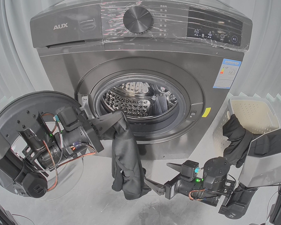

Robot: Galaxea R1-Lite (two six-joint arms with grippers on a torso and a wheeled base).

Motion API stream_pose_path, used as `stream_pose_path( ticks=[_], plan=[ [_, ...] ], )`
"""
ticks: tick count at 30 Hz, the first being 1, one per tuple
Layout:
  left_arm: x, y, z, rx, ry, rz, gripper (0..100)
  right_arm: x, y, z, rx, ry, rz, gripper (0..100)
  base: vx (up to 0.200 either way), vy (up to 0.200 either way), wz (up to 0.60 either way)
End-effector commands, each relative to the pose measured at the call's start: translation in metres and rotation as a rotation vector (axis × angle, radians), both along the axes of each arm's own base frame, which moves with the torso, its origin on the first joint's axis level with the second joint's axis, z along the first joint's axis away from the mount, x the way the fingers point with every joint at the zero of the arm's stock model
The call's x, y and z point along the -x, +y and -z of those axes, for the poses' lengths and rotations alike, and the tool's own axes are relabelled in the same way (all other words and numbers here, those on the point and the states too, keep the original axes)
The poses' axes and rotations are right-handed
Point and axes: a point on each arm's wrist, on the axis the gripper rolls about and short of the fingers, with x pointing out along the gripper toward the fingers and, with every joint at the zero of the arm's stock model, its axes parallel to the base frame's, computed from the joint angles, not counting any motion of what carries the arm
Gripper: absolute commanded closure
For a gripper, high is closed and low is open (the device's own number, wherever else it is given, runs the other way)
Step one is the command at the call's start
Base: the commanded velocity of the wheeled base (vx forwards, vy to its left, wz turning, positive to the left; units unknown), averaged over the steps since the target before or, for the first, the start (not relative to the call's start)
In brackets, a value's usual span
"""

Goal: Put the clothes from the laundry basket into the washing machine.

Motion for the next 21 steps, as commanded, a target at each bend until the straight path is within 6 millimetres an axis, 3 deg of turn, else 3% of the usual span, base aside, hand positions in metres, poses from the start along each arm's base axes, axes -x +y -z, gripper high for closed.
stream_pose_path(
  ticks=[1, 6, 14, 21],
  plan=[
    [-0.007, -0.004, -0.01, 0.031, -0.036, -0.039, 100, -0.005, 0.004, 0.016, 0.031, 0.026, 0.005, 0, 0.0, 0.0, 0.0],
    [-0.02, -0.01, -0.021, 0.078, -0.074, -0.128, 100, -0.012, 0.012, 0.018, 0.019, 0.01, 0.006, 0, 0.0, 0.0, 0.0],
    [-0.026, -0.02, -0.034, 0.109, -0.111, -0.12, 100, -0.024, 0.019, 0.026, 0.035, -0.018, 0.066, 0, 0.0, 0.0, 0.0],
    [-0.03, -0.023, -0.037, 0.117, -0.112, -0.116, 100, -0.039, 0.032, 0.056, 0.062, -0.003, 0.091, 0, 0.0, 0.0, 0.0]
  ],
)
